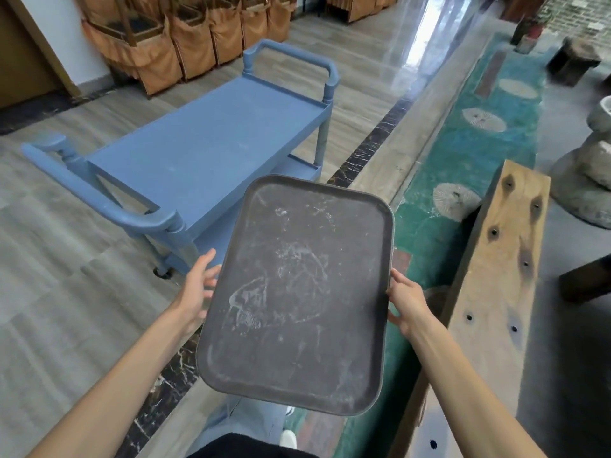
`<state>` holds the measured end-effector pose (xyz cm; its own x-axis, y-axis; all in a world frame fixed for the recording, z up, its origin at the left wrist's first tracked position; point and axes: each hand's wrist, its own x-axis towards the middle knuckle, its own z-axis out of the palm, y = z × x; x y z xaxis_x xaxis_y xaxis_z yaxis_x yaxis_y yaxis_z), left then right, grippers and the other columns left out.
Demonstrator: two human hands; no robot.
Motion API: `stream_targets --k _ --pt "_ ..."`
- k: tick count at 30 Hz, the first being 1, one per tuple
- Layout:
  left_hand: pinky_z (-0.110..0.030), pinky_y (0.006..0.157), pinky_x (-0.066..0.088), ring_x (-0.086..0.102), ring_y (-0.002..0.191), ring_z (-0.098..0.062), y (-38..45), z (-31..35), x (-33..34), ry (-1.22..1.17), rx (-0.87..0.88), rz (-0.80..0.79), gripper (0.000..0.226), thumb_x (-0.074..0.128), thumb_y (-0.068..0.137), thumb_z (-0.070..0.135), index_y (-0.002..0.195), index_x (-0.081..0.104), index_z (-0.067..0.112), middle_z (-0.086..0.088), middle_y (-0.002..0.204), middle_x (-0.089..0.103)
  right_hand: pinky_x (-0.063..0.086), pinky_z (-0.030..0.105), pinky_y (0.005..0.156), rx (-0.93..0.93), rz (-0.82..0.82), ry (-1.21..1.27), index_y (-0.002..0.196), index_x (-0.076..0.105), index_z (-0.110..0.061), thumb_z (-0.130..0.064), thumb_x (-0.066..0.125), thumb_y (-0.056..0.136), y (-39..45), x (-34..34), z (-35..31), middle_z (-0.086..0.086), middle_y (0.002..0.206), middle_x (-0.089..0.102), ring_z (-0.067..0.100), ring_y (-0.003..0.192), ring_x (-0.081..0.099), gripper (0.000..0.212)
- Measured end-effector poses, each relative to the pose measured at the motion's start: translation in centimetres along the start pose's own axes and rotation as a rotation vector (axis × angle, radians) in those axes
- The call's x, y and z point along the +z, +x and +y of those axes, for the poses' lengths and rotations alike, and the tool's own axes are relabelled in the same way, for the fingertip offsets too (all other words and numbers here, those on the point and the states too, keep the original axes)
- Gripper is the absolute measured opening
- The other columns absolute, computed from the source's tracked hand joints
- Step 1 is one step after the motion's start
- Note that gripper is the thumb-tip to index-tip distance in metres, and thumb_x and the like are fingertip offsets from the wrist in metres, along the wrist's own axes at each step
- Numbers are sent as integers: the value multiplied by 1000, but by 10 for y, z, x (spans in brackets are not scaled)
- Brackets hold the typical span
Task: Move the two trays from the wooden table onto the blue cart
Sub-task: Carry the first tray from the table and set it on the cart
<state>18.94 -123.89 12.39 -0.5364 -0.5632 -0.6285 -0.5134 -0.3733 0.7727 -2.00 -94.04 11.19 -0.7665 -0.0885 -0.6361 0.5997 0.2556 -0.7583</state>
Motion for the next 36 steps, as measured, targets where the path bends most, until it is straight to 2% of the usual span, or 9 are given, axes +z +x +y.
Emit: stream_targets --k 2,5,9,15,19,27,30,33,36 --pt "-38 69 44 57 101 -22 19 14 4 8 0 -2 92 45 61 87 130 60 29 -4 115 59 45 24 61 0 -8 3 97 73 -39 4 38 93 23 7 -18 -19 79 74 6 75 58 56" --pt "-39 70 46 60 97 -21 56 36 10 2 -7 7 87 49 57 88 122 65 33 0 107 64 44 27 67 -10 -8 23 134 59 -35 -3 45 95 58 25 -53 -7 114 70 8 84 58 52" --pt "-37 67 51 66 89 -20 114 69 18 -2 20 29 61 53 68 79 105 73 35 1 99 71 44 27 66 -67 -31 -27 144 52 -25 -2 46 96 110 57 -101 -1 126 64 11 88 59 53" --pt "-25 65 49 66 71 -5 207 123 26 -6 91 137 39 62 91 32 130 61 26 14 88 71 43 28 70 -117 -56 -129 148 48 -23 6 41 96 178 102 -186 -12 94 65 7 72 54 59" --pt "-34 79 46 56 85 -18 243 145 12 29 124 152 46 53 96 7 140 52 19 -9 115 68 36 27 64 -148 -74 -165 142 53 -24 10 38 95 213 136 -226 -27 79 67 -2 55 54 60" --pt "-31 76 47 58 93 -16 264 175 -43 4 137 360 41 53 95 2 135 57 12 -13 121 64 36 26 61 -114 -272 -245 140 54 -28 9 37 97 257 239 -282 -13 98 68 4 66 52 59" --pt "-29 66 44 51 78 -18 268 179 -71 -46 122 470 39 56 93 -1 131 61 7 -10 105 64 38 27 59 -133 -346 -316 137 57 -27 9 41 95 270 291 -298 -14 81 68 7 58 50 58" --pt "-20 51 45 49 56 -8 279 179 -105 -111 85 588 37 59 91 -3 126 63 5 -2 86 63 41 27 59 -158 -450 -390 138 57 -22 10 44 95 287 357 -318 -11 85 71 8 62 55 55" --pt "-17 48 46 52 56 -4 295 179 -134 -167 29 688 35 59 90 -3 125 63 4 -7 100 69 40 23 54 -180 -544 -482 139 57 -21 8 44 95 301 423 -331 -13 83 72 6 59 58 55"
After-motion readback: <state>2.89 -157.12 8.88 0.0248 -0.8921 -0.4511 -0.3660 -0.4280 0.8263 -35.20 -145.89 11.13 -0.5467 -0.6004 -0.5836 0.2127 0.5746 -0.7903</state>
